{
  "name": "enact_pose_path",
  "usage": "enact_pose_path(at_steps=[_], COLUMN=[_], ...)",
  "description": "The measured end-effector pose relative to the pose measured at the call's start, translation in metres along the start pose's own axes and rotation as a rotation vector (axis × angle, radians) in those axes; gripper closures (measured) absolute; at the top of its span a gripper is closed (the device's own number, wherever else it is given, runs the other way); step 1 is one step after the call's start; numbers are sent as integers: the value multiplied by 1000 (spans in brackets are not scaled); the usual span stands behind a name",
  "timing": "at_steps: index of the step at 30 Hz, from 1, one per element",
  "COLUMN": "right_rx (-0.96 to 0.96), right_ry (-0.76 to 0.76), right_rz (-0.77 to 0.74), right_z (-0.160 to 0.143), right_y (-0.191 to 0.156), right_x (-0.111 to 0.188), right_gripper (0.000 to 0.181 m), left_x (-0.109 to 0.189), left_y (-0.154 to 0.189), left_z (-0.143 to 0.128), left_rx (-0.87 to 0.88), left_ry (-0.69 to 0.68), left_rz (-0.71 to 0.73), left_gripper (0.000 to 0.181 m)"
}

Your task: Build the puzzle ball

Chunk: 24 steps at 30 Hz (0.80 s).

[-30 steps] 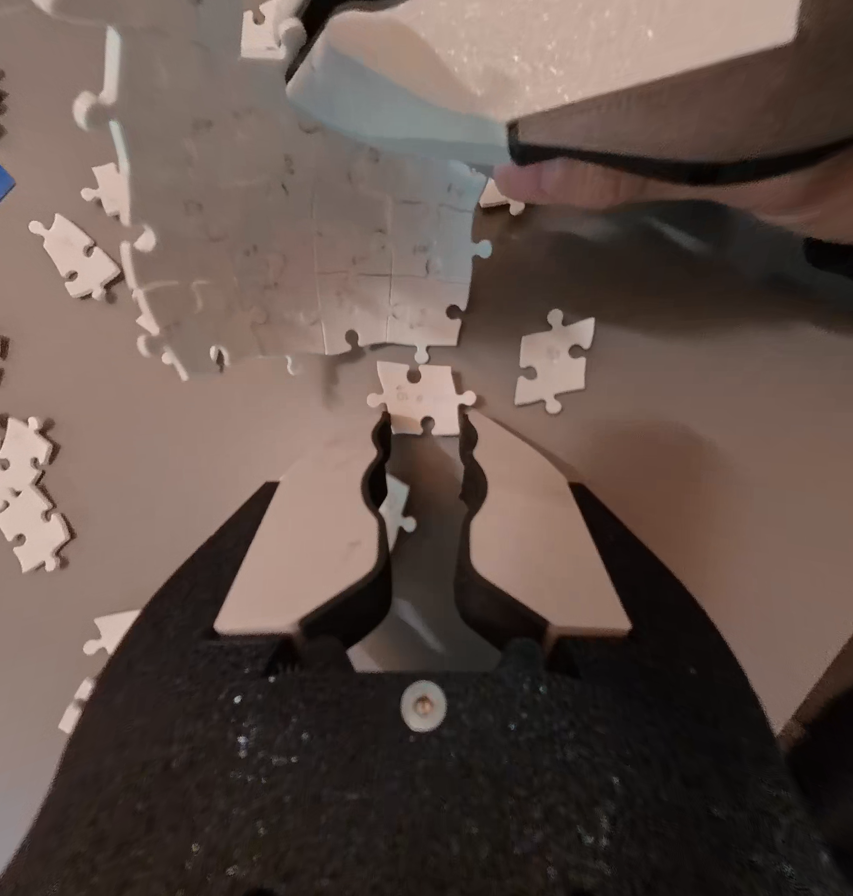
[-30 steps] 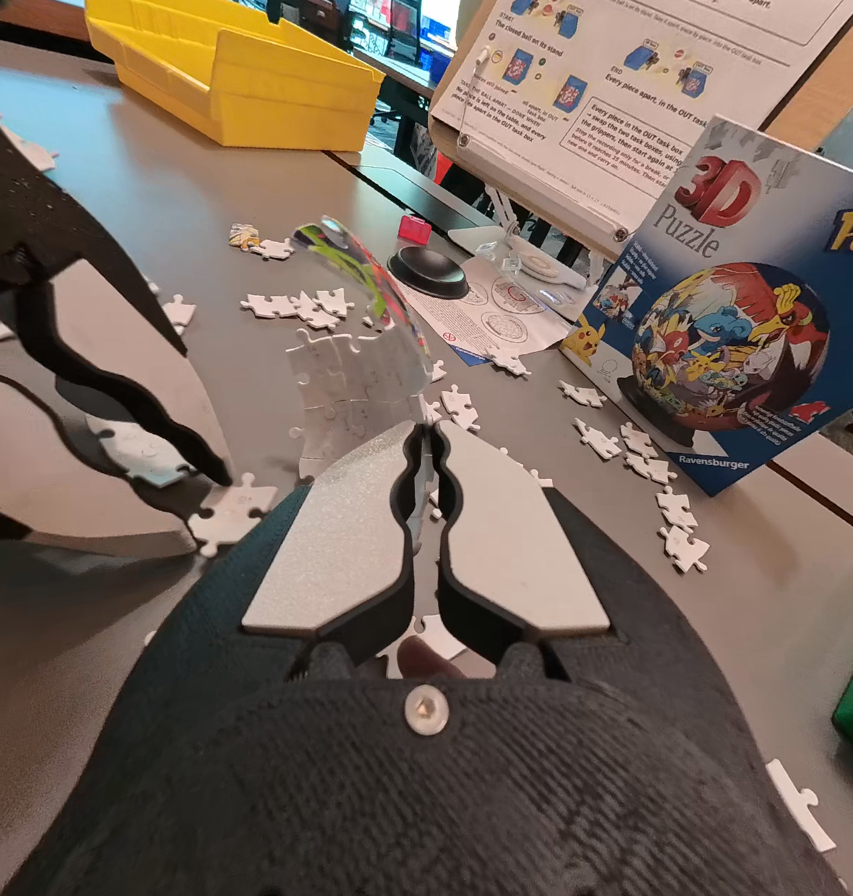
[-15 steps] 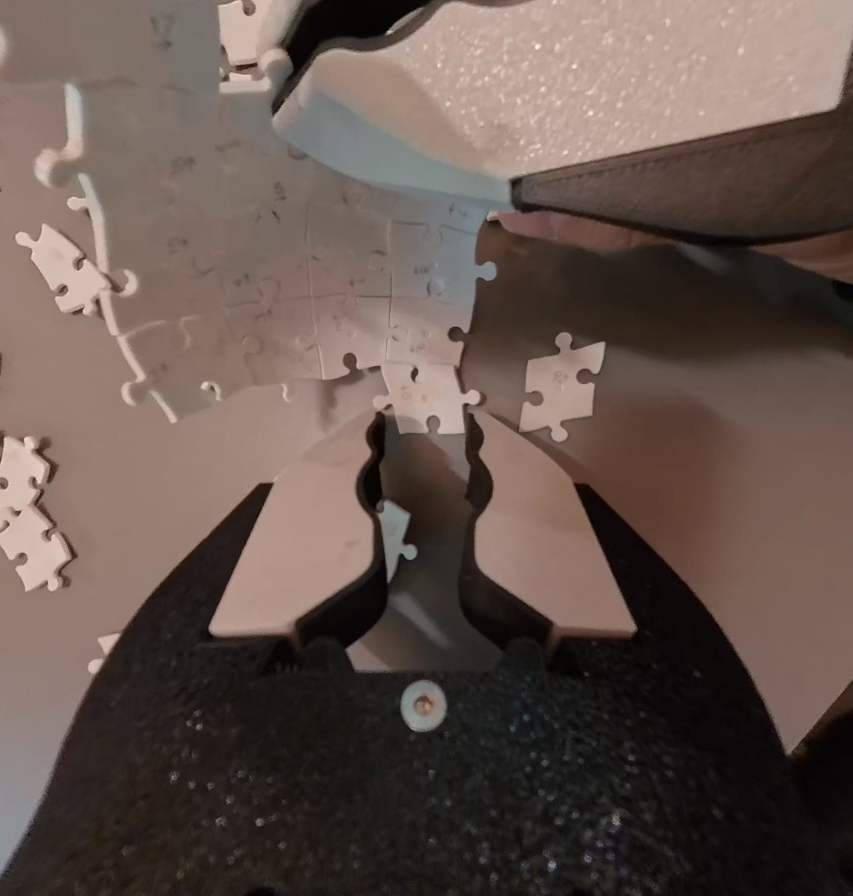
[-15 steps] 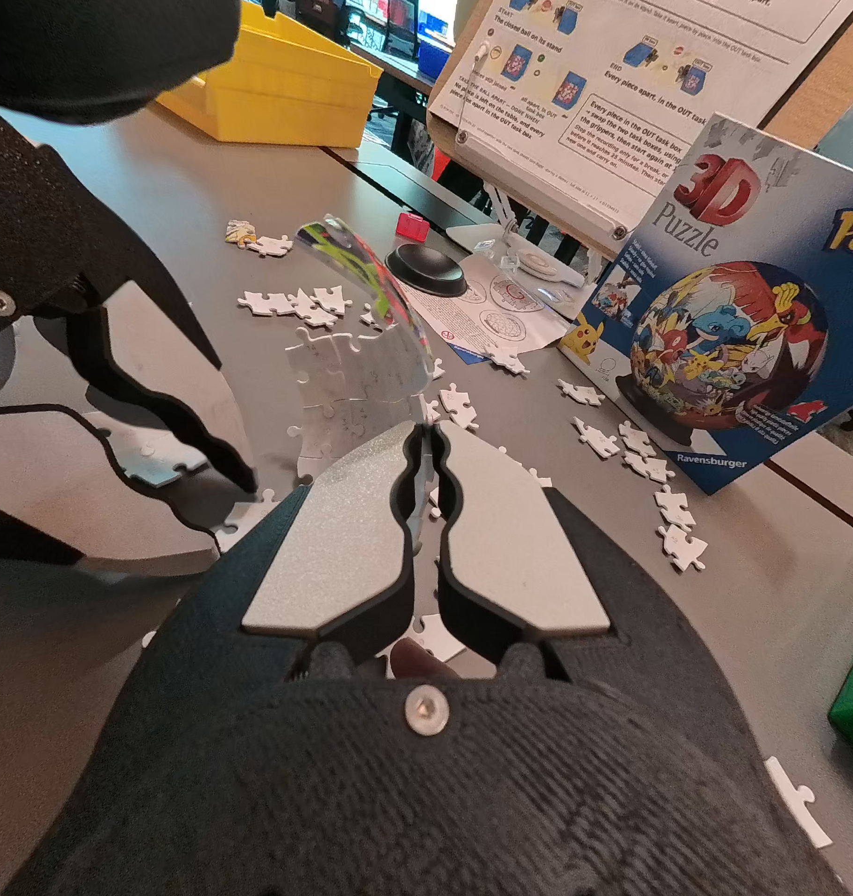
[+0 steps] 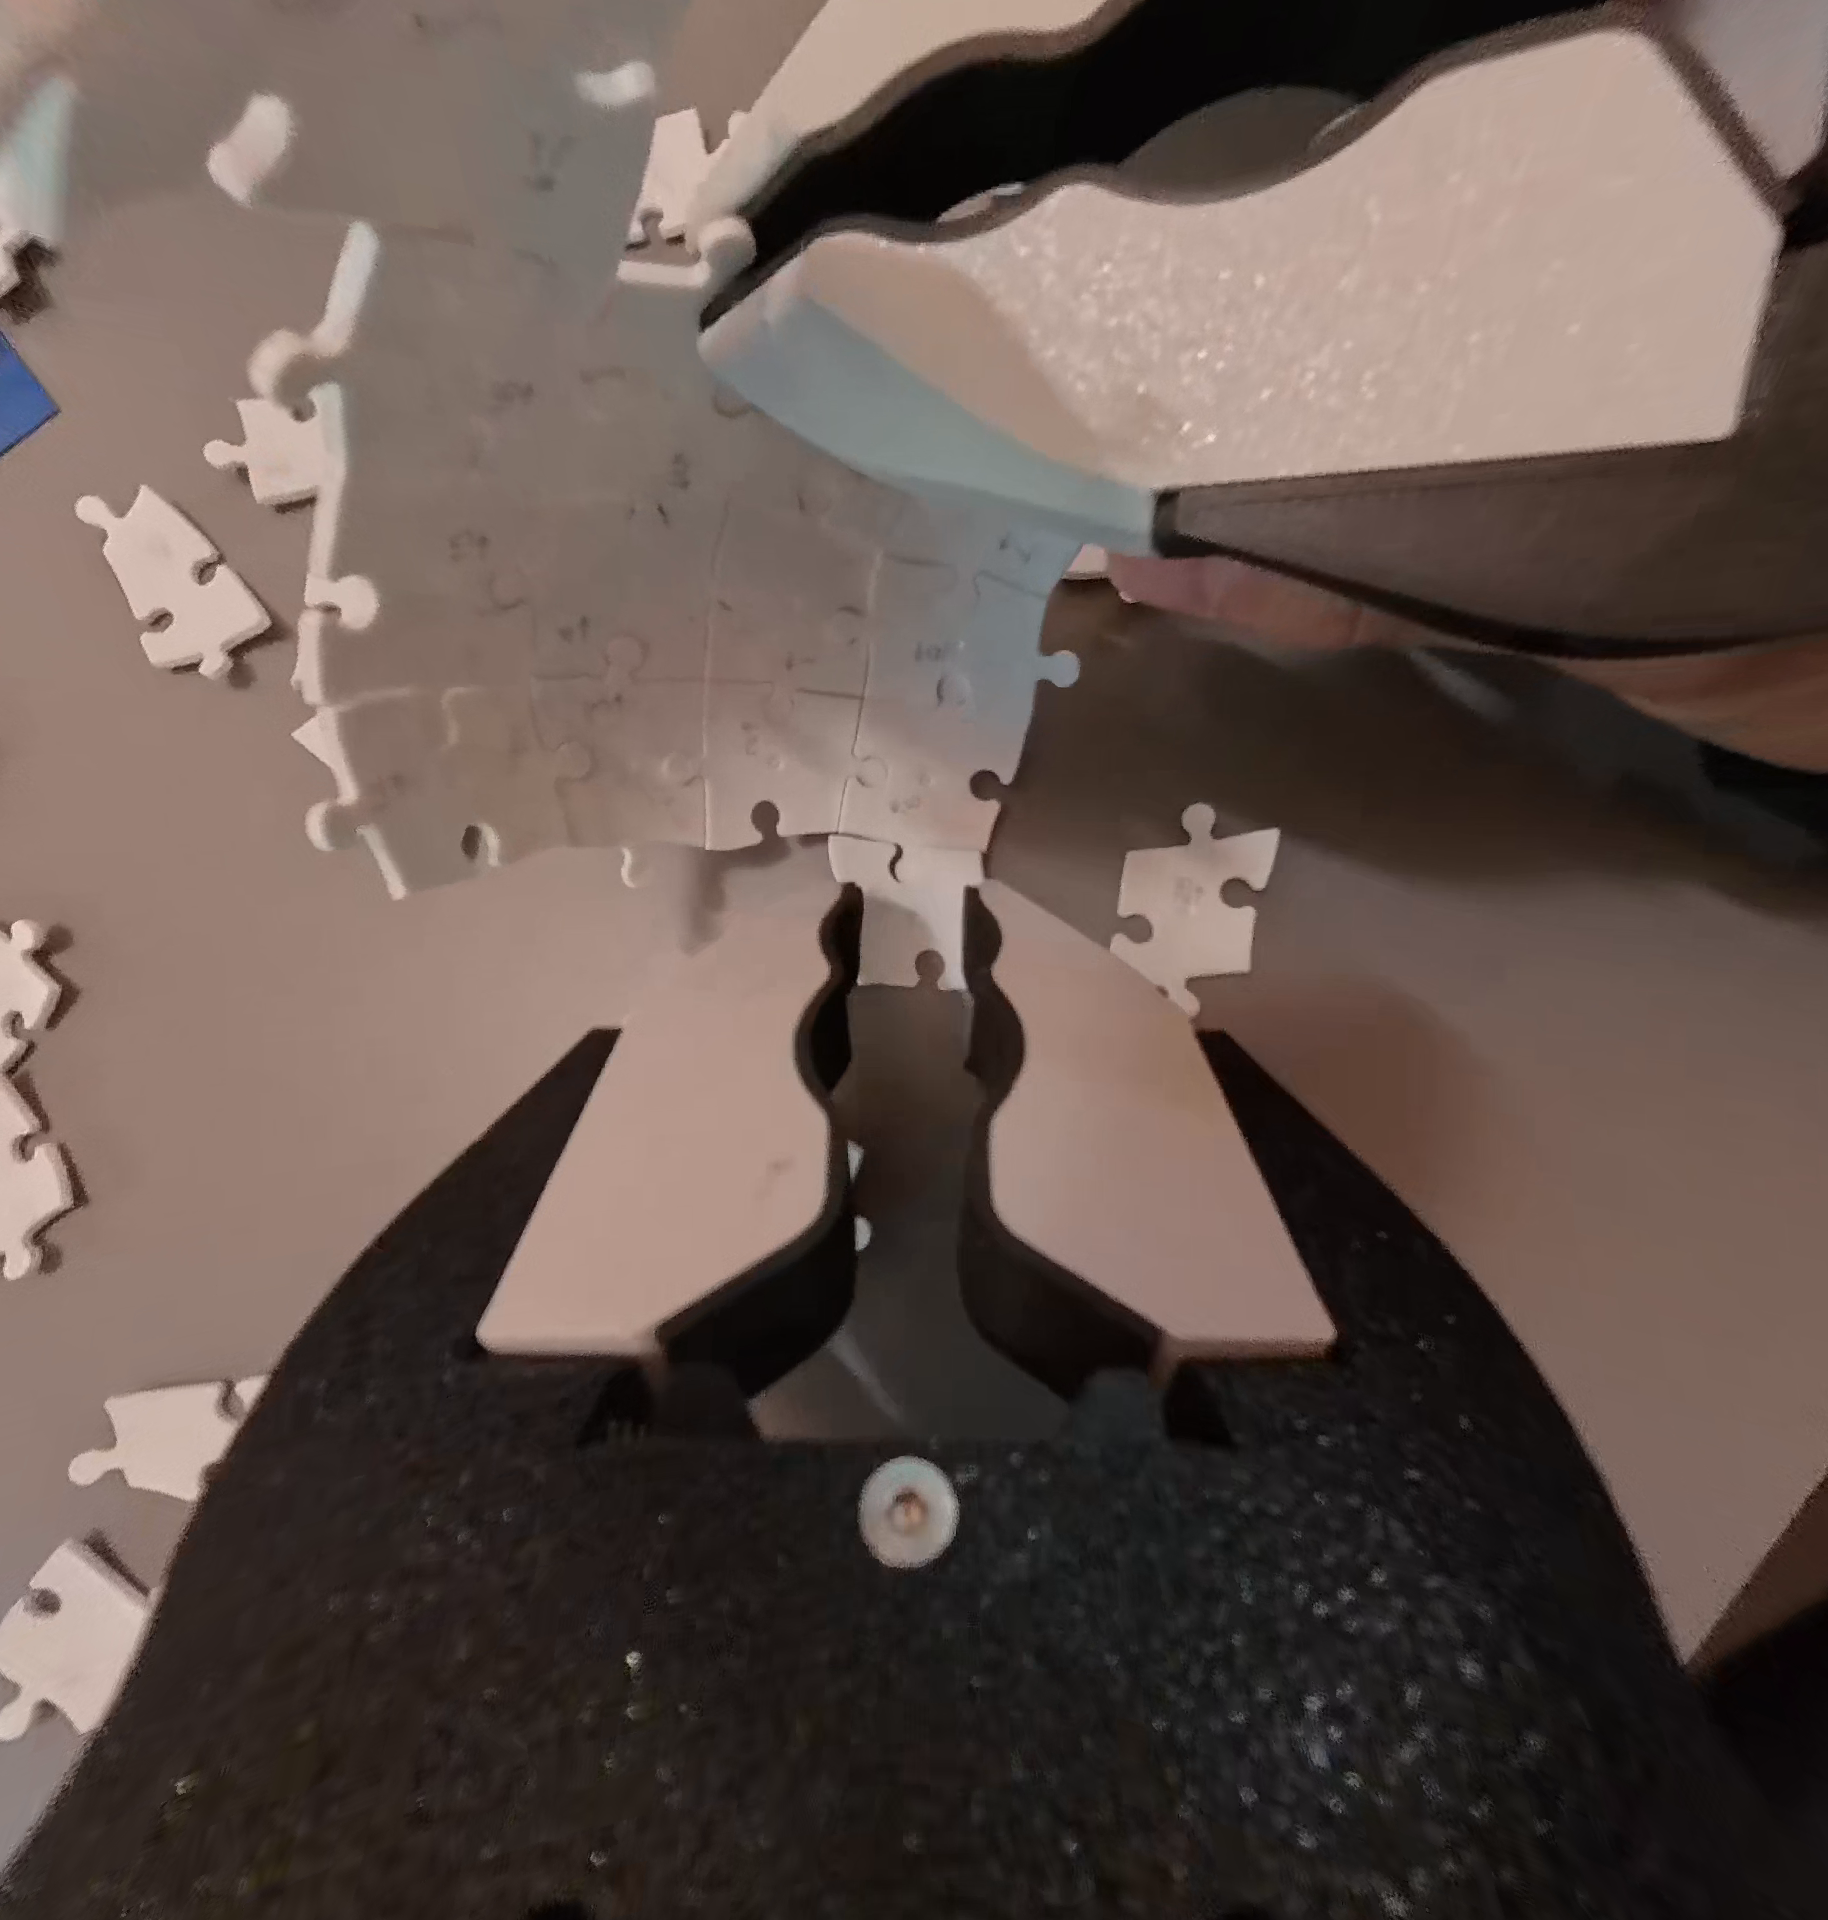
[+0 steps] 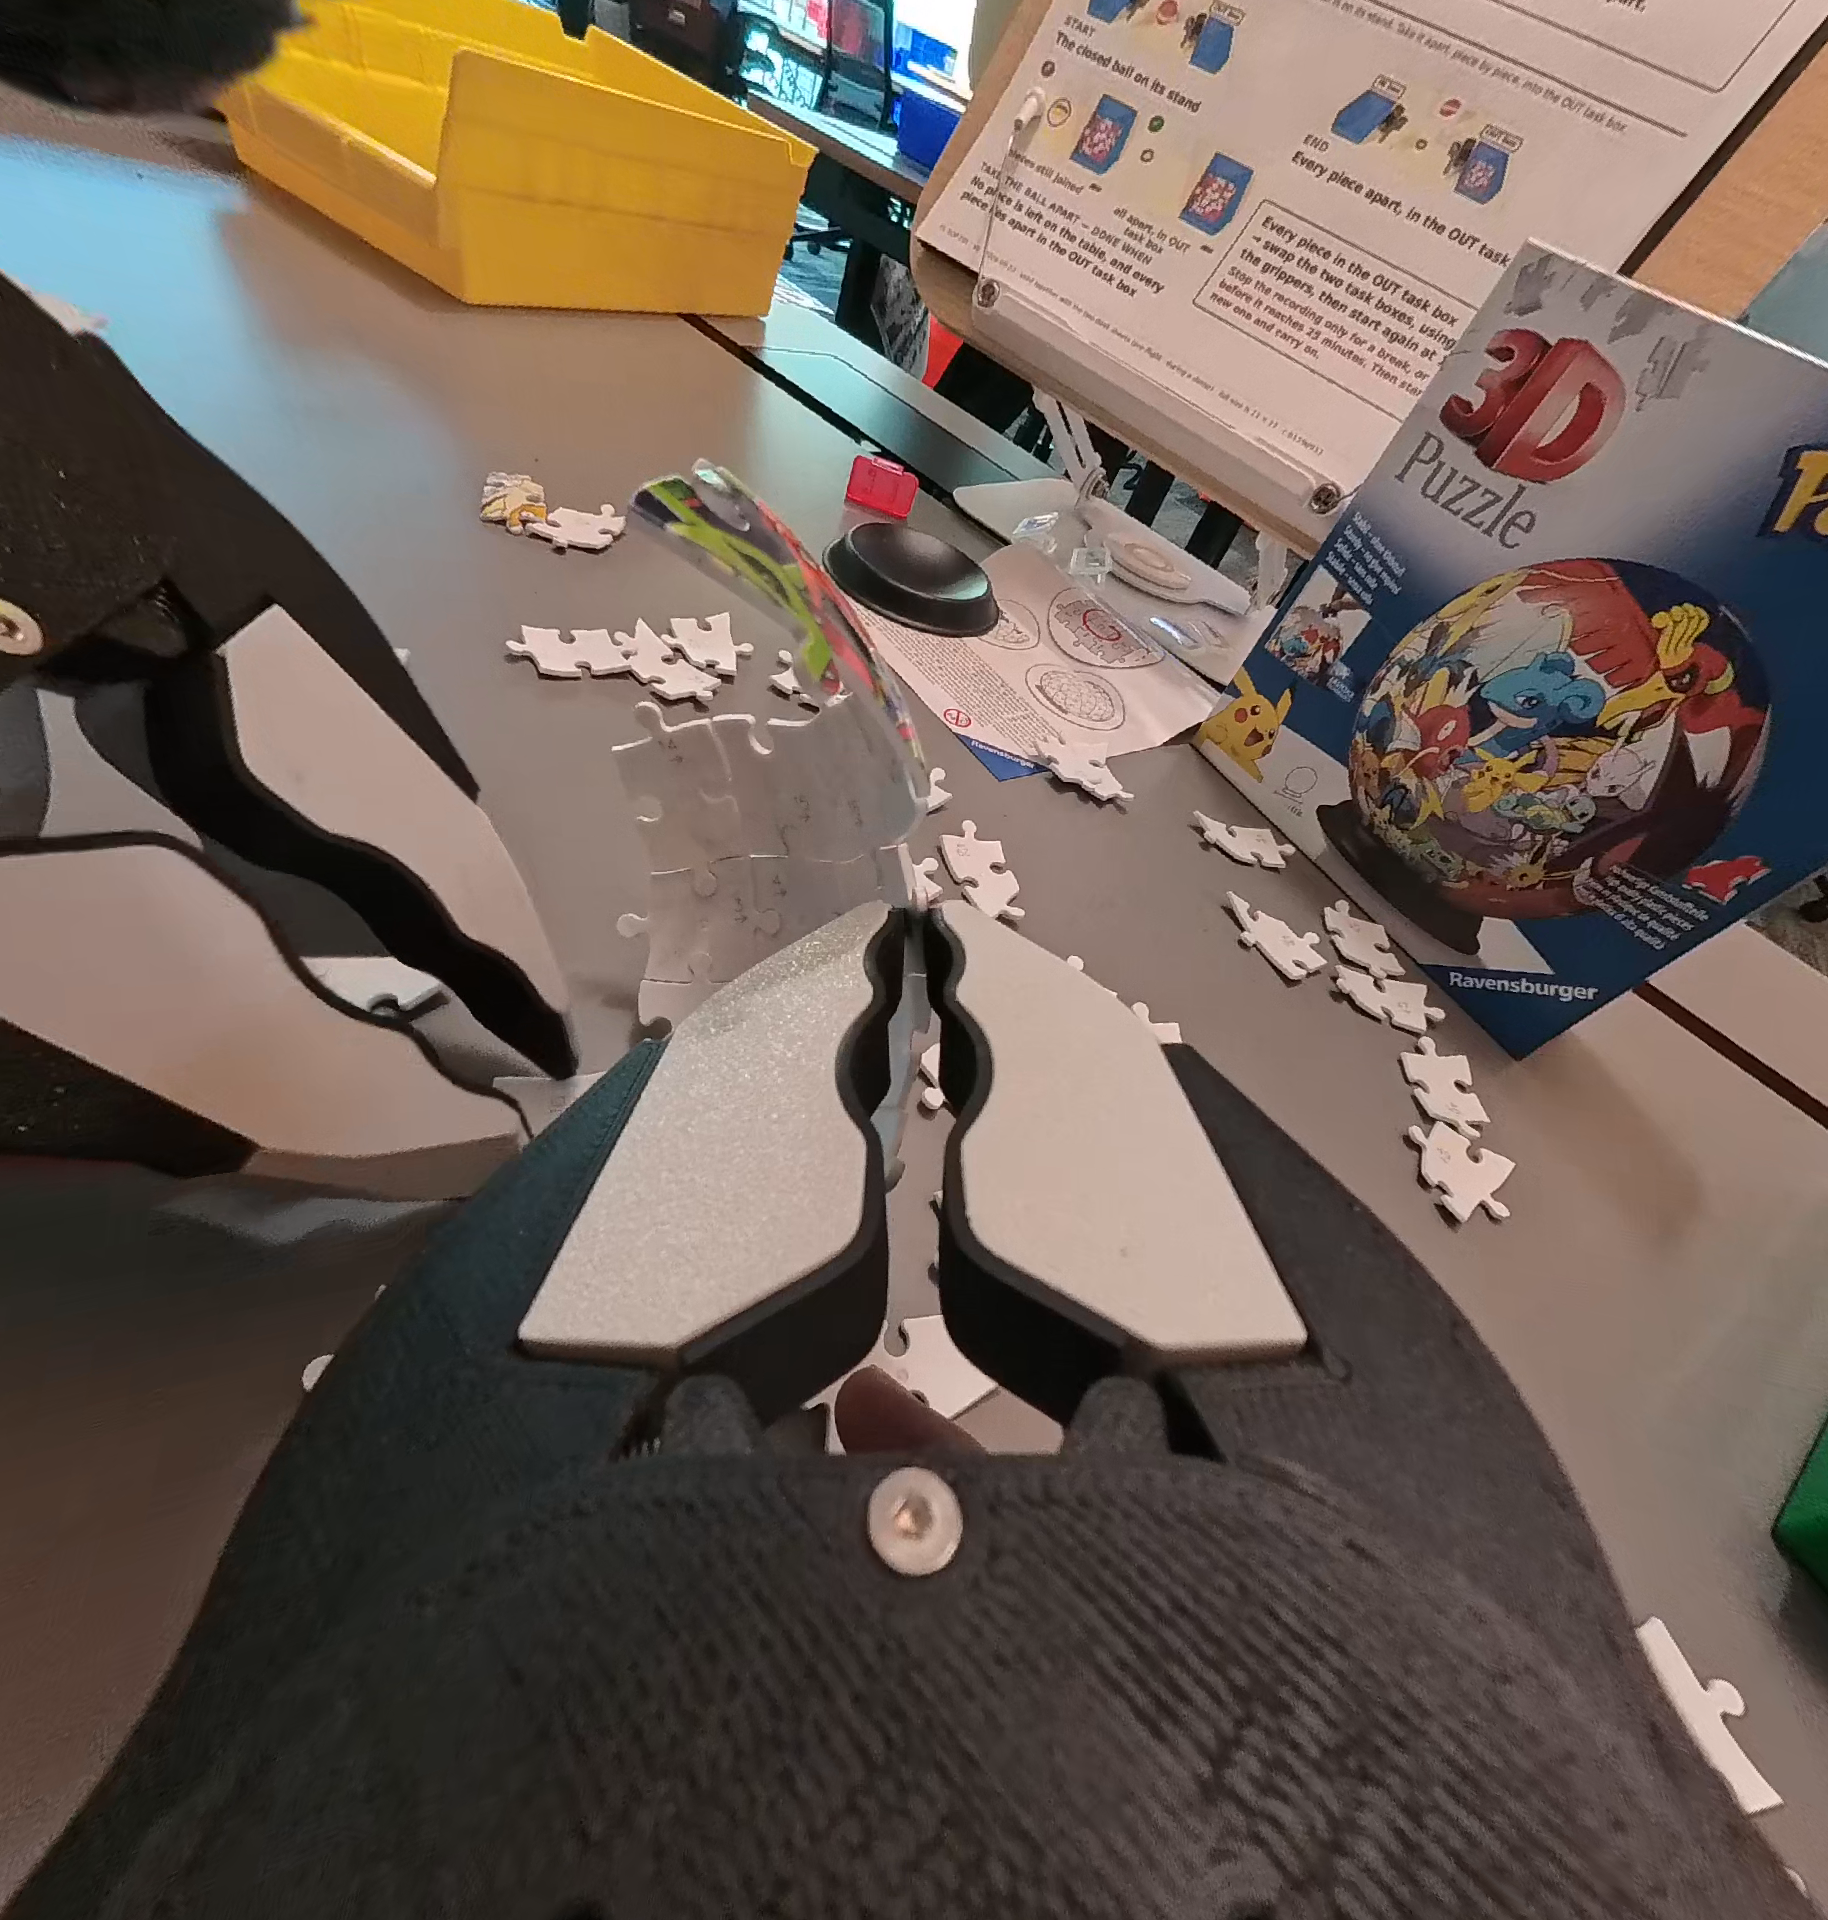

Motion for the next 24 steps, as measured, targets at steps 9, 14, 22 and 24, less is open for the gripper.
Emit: enact_pose_path(at_steps=[9,14,22,24], right_rx=[-3,-3,1,2], right_ry=[1,2,2,3], right_rz=[2,-3,-8,-9], right_z=[0,0,0,0], right_y=[0,0,1,1], right_x=[0,0,0,0], right_gripper=[177,178,178,177], left_x=[-3,-5,-5,-1], left_y=[-1,0,-3,-6], left_z=[0,1,5,8], left_rx=[-51,-110,-173,-138], left_ry=[-8,-14,-47,-9], left_rz=[0,-16,-32,-34], left_gripper=[172,177,175,173])
Point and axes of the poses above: each gripper's, where its closed fingertips meet, x back along the fingers, z out of its top, y = z × x across the jaws, the point moved 7 cm from there along x, back along the fingers, and after that the axes turned 15 degrees about x, right-handed, at the moved point
